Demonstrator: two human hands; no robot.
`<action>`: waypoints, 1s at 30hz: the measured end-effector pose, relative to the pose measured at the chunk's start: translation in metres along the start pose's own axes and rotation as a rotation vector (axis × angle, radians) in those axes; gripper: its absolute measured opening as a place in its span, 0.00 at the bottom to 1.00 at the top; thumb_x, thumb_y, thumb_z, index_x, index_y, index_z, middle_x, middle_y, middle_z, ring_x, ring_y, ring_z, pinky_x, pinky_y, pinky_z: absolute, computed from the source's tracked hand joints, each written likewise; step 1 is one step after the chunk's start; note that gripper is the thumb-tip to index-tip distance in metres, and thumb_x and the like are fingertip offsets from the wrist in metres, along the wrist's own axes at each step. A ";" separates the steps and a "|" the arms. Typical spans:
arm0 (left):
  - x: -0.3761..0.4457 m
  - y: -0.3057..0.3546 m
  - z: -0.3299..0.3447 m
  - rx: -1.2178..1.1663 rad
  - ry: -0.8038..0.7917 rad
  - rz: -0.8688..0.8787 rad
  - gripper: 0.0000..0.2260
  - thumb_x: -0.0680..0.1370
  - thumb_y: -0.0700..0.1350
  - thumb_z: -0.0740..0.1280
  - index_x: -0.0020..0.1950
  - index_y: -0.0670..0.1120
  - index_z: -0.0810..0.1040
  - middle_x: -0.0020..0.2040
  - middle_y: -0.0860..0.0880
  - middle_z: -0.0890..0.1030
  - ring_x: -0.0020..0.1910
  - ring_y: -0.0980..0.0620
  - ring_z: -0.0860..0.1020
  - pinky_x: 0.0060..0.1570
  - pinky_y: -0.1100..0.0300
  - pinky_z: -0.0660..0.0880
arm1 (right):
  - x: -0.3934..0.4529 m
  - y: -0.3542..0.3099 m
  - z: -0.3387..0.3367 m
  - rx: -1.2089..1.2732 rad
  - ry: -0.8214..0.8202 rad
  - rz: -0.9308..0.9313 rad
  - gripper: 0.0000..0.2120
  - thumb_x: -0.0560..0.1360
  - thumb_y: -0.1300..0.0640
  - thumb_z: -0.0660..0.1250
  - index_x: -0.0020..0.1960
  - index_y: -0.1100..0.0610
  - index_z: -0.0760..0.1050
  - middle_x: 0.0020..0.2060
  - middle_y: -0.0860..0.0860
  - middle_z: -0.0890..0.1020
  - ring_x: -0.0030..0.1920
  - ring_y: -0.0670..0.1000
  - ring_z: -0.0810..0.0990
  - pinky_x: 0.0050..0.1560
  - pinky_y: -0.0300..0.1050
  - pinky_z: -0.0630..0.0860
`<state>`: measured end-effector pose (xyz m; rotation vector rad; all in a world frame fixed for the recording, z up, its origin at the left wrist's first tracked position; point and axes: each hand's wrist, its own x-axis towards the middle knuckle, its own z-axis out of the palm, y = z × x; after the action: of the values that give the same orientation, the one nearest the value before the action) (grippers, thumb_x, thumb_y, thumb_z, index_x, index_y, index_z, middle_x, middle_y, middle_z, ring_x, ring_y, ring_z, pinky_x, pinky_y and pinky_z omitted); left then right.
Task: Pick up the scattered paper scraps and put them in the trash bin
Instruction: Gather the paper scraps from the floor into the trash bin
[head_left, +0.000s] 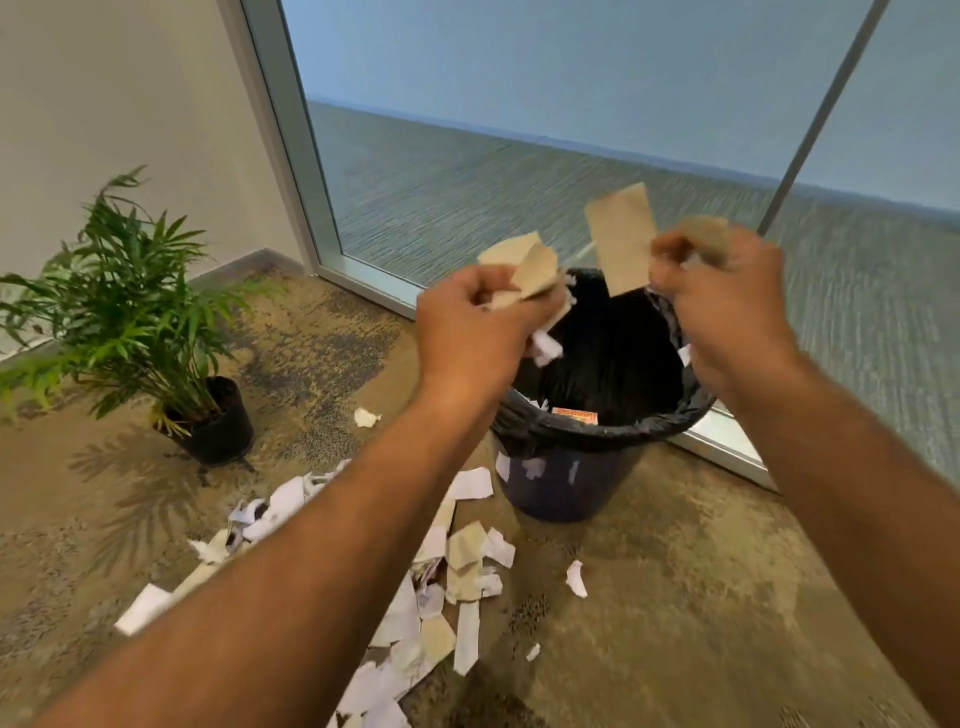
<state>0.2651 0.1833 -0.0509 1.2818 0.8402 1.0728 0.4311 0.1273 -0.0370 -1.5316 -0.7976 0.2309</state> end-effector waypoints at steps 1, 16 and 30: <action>0.014 -0.001 0.012 -0.005 0.002 -0.008 0.12 0.68 0.38 0.79 0.48 0.43 0.81 0.47 0.45 0.84 0.43 0.50 0.85 0.37 0.57 0.81 | 0.020 0.010 0.005 -0.053 -0.012 0.063 0.13 0.69 0.71 0.66 0.39 0.52 0.79 0.38 0.44 0.79 0.42 0.43 0.79 0.41 0.40 0.77; 0.042 -0.030 -0.052 0.354 -0.245 -0.065 0.17 0.74 0.42 0.75 0.62 0.48 0.78 0.55 0.47 0.79 0.56 0.47 0.81 0.47 0.49 0.83 | 0.001 0.041 0.056 -0.663 -0.343 0.068 0.32 0.72 0.60 0.68 0.74 0.55 0.63 0.64 0.58 0.75 0.62 0.59 0.75 0.62 0.53 0.74; 0.039 -0.037 -0.033 0.126 -0.103 0.010 0.12 0.77 0.30 0.66 0.57 0.40 0.81 0.46 0.45 0.80 0.42 0.53 0.79 0.44 0.62 0.82 | -0.001 0.001 0.069 0.127 -0.333 0.454 0.12 0.69 0.69 0.64 0.49 0.57 0.79 0.44 0.58 0.83 0.42 0.58 0.86 0.39 0.46 0.83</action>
<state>0.2514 0.2322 -0.0886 1.4357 0.8344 0.9656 0.3895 0.1816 -0.0484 -1.5574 -0.6654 0.8742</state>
